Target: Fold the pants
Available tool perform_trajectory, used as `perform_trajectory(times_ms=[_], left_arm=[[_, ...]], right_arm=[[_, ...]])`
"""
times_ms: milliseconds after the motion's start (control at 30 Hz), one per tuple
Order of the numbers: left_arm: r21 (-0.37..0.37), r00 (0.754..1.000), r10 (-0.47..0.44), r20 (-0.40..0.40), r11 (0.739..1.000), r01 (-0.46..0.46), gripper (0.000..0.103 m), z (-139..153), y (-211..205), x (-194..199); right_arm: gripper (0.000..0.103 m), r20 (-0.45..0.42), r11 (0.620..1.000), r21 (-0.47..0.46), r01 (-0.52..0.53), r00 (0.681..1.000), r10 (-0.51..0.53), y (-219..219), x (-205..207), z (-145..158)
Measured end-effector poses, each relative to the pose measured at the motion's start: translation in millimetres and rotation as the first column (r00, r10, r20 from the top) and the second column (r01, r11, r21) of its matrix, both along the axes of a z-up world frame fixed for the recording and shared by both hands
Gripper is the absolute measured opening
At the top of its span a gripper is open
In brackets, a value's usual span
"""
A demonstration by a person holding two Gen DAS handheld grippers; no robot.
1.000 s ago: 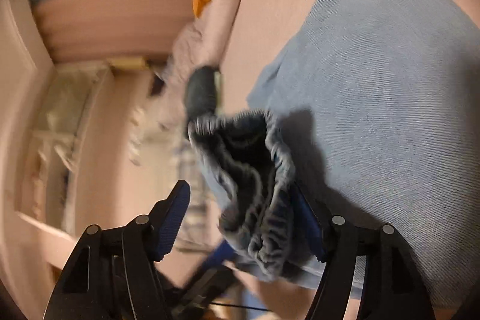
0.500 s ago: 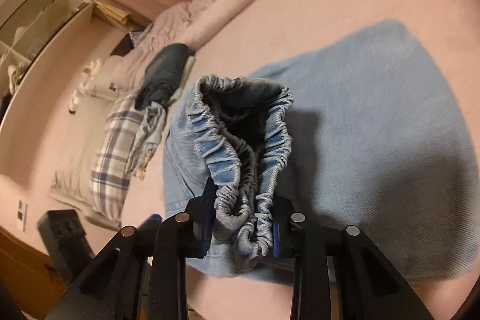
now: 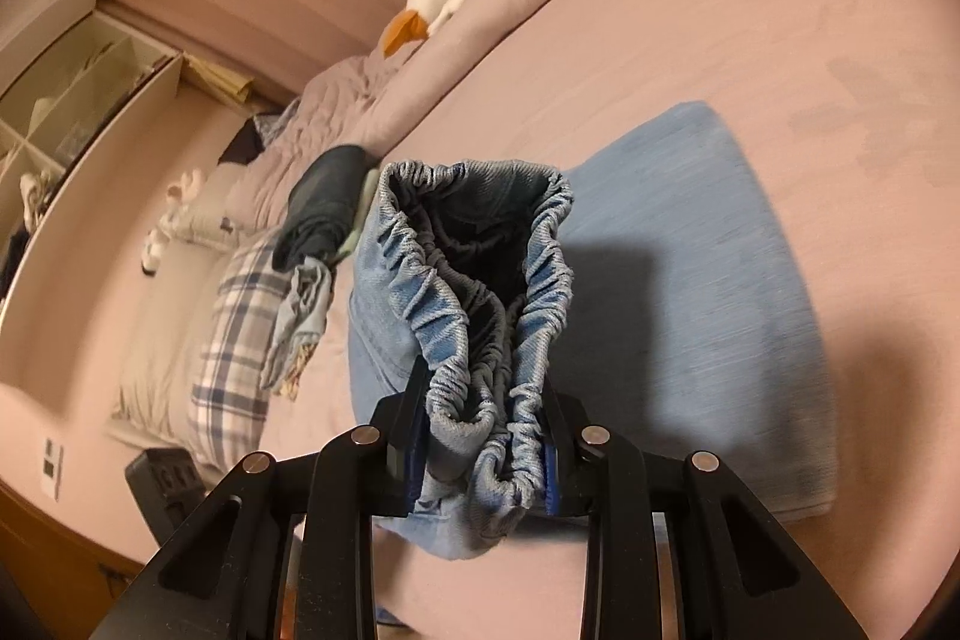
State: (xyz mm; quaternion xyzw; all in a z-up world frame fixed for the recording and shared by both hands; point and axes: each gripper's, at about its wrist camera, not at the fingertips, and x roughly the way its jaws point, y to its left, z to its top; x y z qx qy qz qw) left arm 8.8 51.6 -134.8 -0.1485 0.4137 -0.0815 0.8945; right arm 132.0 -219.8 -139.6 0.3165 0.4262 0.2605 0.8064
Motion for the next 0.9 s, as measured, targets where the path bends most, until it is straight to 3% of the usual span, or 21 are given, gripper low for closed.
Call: perform_trajectory(times_ms=[433,900], left_arm=[[-0.028,0.999,0.006,-0.041,1.000,-0.007,0.052,-9.6,5.6,5.0],[-0.030,0.999,-0.001,-0.052,1.000,-0.001,0.052,-11.2,8.0,8.4]], right_arm=[[0.030,0.020,0.995,0.039,0.096,0.995,-0.097,-20.6,2.9,-0.2],[0.030,-0.021,0.989,0.050,0.142,0.990,-0.141,-29.7,5.1,-9.3]])
